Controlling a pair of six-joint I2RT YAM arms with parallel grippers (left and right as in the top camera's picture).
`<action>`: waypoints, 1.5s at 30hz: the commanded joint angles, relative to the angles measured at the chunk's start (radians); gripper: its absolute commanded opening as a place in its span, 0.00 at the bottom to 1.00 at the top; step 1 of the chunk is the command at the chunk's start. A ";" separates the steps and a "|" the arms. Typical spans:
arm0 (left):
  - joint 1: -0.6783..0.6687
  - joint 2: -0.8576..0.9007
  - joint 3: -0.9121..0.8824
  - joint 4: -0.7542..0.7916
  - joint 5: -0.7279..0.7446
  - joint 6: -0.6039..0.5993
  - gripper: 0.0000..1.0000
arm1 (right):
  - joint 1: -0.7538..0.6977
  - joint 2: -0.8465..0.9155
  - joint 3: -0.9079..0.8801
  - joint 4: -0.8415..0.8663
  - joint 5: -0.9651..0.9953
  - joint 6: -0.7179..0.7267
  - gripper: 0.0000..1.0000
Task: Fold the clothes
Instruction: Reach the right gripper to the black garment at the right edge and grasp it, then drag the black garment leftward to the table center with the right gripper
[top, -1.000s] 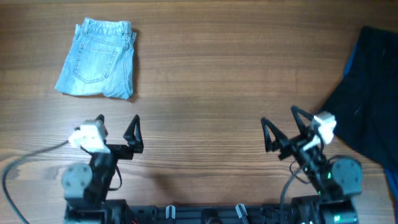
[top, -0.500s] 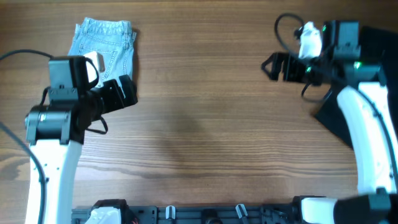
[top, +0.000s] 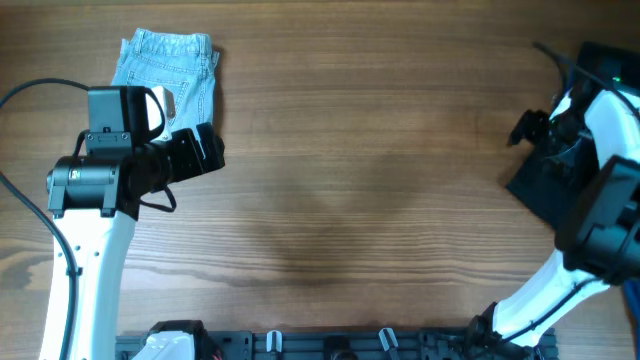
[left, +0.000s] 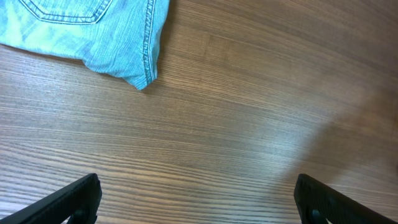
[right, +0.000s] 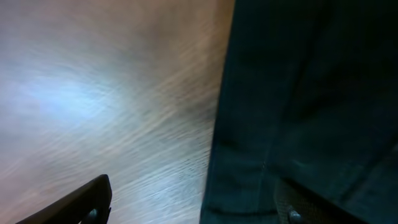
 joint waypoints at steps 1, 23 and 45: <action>-0.005 -0.005 0.018 0.000 0.016 -0.009 1.00 | 0.002 0.065 -0.026 -0.006 0.041 0.048 0.80; -0.005 -0.005 0.018 0.034 0.020 -0.009 1.00 | 0.096 -0.277 -0.033 0.029 -0.232 0.034 0.04; -0.005 -0.005 0.018 0.042 0.090 -0.009 1.00 | 0.782 -0.234 -0.031 0.454 -0.264 0.236 0.62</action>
